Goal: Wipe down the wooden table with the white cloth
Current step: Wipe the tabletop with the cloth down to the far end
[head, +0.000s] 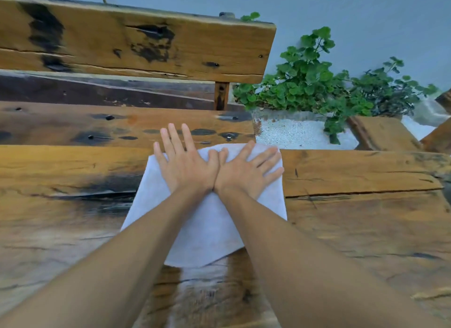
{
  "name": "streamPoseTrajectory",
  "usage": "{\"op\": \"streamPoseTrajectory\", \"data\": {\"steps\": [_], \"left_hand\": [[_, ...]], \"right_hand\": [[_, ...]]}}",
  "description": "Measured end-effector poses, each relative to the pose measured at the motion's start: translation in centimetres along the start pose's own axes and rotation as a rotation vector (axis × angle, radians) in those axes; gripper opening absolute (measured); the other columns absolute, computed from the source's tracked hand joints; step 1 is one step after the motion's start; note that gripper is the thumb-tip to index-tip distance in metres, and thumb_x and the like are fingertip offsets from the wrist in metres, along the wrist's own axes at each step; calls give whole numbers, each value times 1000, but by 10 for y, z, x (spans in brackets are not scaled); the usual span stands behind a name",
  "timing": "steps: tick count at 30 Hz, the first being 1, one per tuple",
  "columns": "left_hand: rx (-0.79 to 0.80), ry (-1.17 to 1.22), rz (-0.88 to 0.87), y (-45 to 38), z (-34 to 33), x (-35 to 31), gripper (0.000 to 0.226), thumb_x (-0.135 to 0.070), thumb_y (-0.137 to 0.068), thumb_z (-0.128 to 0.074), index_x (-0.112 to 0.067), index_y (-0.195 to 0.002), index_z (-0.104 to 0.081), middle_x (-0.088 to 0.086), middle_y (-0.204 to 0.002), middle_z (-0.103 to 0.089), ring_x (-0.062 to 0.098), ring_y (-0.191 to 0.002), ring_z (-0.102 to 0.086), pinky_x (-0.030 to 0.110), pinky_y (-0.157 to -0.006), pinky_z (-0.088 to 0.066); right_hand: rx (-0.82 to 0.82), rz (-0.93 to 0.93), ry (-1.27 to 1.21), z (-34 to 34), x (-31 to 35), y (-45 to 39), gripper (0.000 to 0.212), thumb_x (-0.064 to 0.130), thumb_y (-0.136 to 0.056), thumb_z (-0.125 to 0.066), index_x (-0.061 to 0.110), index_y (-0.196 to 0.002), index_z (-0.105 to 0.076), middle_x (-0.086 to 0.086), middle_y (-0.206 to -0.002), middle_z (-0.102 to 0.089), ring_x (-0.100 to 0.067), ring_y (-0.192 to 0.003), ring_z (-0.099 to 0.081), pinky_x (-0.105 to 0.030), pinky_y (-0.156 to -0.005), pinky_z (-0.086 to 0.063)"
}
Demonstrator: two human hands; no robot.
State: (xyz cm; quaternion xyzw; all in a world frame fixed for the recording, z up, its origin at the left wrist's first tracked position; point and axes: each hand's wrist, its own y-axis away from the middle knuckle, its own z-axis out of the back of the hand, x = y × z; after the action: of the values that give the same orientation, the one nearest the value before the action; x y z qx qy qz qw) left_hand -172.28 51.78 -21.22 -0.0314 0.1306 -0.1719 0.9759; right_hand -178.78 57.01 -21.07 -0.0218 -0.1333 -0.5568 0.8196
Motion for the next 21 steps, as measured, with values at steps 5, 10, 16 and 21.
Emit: {"op": "streamPoseTrajectory", "data": {"steps": [5, 10, 16, 21], "left_hand": [[56, -30, -43, -51, -5, -13, 83, -65, -91, -22, -26, -162, -2, 11, -170, 0, 27, -157, 12, 53, -124, 12], [-90, 109, -24, -51, -4, -18, 76, -49, -91, -36, -16, -158, -26, 11, -168, -17, 27, -157, 7, 50, -125, 8], [-174, 86, 40, -21, 1, -16, 61, -37, -97, -34, -2, -146, -41, 13, -165, -27, 29, -157, -5, 50, -126, -3], [-73, 77, 33, 24, 3, -5, 98, -56, -79, 10, -3, -159, -9, 9, -170, -2, 24, -157, 9, 45, -127, 3]], "right_hand": [[52, -17, -20, 5, 23, -36, 68, 57, -99, -19, 24, -159, -27, -22, -168, -5, -40, -154, 15, -63, -115, 21], [45, -17, -3, 2, 25, -43, 77, 59, -97, -16, 15, -160, -25, -20, -167, -18, -38, -156, 5, -64, -117, 17], [15, 74, -7, 4, 16, -34, 85, 63, -95, -18, 9, -161, -12, -23, -167, -14, -35, -157, 2, -60, -121, 13], [-18, 177, -5, 1, -9, -5, 85, 62, -99, -22, 8, -161, -1, -18, -170, 3, -30, -157, 9, -52, -125, 7]]}}
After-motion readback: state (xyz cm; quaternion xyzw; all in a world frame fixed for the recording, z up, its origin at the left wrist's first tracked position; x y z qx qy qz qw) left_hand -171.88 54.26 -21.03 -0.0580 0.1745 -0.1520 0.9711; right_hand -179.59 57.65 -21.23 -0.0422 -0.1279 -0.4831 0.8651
